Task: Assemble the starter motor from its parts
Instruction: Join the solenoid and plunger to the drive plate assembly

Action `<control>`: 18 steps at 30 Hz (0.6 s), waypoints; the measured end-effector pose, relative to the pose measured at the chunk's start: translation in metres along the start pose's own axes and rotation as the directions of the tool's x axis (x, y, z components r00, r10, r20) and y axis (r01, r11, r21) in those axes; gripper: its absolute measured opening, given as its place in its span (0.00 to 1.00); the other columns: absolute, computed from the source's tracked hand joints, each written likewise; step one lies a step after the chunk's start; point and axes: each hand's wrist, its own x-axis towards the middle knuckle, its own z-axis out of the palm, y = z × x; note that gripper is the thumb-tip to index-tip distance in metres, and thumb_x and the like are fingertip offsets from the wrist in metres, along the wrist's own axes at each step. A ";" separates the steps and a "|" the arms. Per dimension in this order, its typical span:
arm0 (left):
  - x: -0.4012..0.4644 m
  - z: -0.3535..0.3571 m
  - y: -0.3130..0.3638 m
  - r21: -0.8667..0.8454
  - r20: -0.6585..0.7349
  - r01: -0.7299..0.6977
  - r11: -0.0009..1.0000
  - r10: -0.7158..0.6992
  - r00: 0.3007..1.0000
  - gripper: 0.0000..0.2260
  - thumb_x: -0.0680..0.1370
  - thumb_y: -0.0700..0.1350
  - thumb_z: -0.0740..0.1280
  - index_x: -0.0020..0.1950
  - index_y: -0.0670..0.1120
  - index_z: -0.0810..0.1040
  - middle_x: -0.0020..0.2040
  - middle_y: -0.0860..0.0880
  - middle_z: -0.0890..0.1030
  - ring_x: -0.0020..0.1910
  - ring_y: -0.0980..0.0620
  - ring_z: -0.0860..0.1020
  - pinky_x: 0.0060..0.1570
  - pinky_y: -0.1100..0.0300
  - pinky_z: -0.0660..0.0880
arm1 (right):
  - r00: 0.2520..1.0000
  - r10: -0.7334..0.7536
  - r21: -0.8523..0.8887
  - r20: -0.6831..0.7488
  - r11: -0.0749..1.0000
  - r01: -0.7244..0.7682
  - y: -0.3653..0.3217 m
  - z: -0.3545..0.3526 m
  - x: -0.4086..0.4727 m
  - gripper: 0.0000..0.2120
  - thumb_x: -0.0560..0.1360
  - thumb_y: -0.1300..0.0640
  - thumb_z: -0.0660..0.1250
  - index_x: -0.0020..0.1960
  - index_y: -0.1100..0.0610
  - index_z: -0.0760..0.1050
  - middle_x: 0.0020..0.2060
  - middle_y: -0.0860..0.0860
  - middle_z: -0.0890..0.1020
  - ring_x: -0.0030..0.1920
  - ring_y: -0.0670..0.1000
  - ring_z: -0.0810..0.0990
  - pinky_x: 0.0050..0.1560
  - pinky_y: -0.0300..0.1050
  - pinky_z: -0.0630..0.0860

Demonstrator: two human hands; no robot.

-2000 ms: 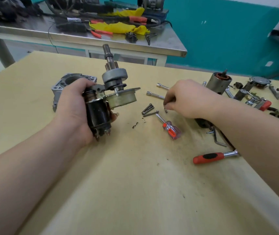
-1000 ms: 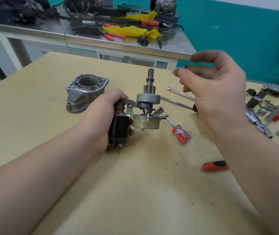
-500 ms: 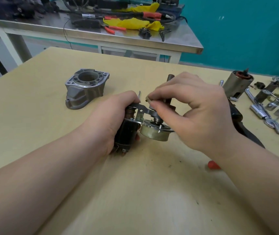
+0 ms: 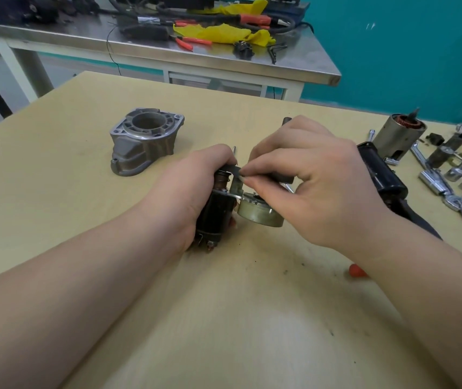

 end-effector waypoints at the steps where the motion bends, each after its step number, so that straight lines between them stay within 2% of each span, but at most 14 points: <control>1: 0.000 0.000 0.000 -0.002 -0.008 -0.002 1.000 0.002 1.000 0.07 0.72 0.48 0.72 0.42 0.45 0.81 0.32 0.43 0.77 0.27 0.43 0.77 0.36 0.46 0.78 | 0.999 0.012 -0.015 0.031 1.000 -0.012 -0.001 -0.003 0.003 0.03 0.76 0.60 0.76 0.48 0.56 0.88 0.43 0.49 0.86 0.47 0.52 0.79 0.49 0.50 0.76; 5: 0.001 0.002 -0.001 -0.014 -0.025 -0.018 1.000 0.018 1.000 0.05 0.71 0.48 0.72 0.39 0.47 0.80 0.32 0.45 0.76 0.28 0.44 0.77 0.36 0.45 0.78 | 0.987 0.062 -0.134 0.150 0.990 -0.042 -0.011 -0.008 0.015 0.05 0.77 0.57 0.74 0.49 0.51 0.89 0.45 0.47 0.86 0.51 0.54 0.79 0.52 0.52 0.75; 9: 0.002 0.003 -0.002 -0.032 -0.034 -0.048 0.998 0.047 0.998 0.07 0.67 0.48 0.71 0.29 0.51 0.79 0.31 0.46 0.75 0.29 0.44 0.77 0.35 0.46 0.78 | 0.958 0.176 -0.244 0.226 0.962 -0.119 -0.021 -0.010 0.023 0.05 0.78 0.50 0.71 0.48 0.43 0.86 0.49 0.40 0.83 0.61 0.51 0.73 0.63 0.56 0.68; 11: 0.003 0.003 -0.003 -0.019 -0.036 -0.060 0.998 0.059 0.998 0.10 0.70 0.47 0.71 0.28 0.51 0.79 0.30 0.47 0.75 0.29 0.44 0.77 0.34 0.47 0.78 | 0.939 0.246 -0.210 0.241 0.958 -0.197 -0.021 -0.011 0.024 0.03 0.77 0.49 0.72 0.47 0.42 0.85 0.50 0.40 0.83 0.63 0.47 0.71 0.67 0.55 0.65; 13: 0.002 0.004 -0.004 0.012 -0.034 -0.075 0.997 0.075 0.997 0.08 0.71 0.48 0.71 0.31 0.50 0.79 0.31 0.47 0.75 0.29 0.43 0.76 0.33 0.47 0.78 | 0.914 0.299 -0.125 0.273 0.953 -0.275 -0.021 -0.014 0.025 0.02 0.76 0.51 0.74 0.46 0.44 0.85 0.49 0.43 0.83 0.62 0.47 0.73 0.69 0.54 0.66; 14: 0.001 0.005 -0.004 0.025 -0.040 -0.084 0.996 0.085 0.996 0.06 0.69 0.49 0.71 0.34 0.49 0.79 0.32 0.46 0.75 0.28 0.43 0.76 0.33 0.48 0.78 | 0.902 0.314 -0.100 0.296 0.949 -0.298 -0.021 -0.015 0.027 0.03 0.75 0.51 0.74 0.45 0.44 0.85 0.47 0.43 0.83 0.59 0.48 0.76 0.68 0.53 0.68; 16: 0.000 0.006 -0.005 0.054 -0.048 -0.112 0.992 0.115 0.992 0.09 0.65 0.50 0.70 0.39 0.47 0.78 0.34 0.46 0.74 0.27 0.45 0.76 0.30 0.51 0.77 | 0.877 0.341 -0.103 0.339 0.940 -0.325 -0.021 -0.015 0.029 0.04 0.75 0.52 0.75 0.44 0.43 0.84 0.43 0.41 0.82 0.53 0.49 0.78 0.62 0.49 0.70; 18: 0.000 0.009 -0.006 0.069 -0.053 -0.153 0.986 0.157 0.986 0.10 0.64 0.49 0.70 0.40 0.46 0.76 0.33 0.47 0.74 0.25 0.48 0.75 0.28 0.54 0.76 | 0.850 0.378 -0.126 0.365 0.925 -0.357 -0.020 -0.015 0.030 0.05 0.75 0.53 0.75 0.43 0.43 0.83 0.38 0.38 0.79 0.46 0.45 0.78 0.52 0.44 0.70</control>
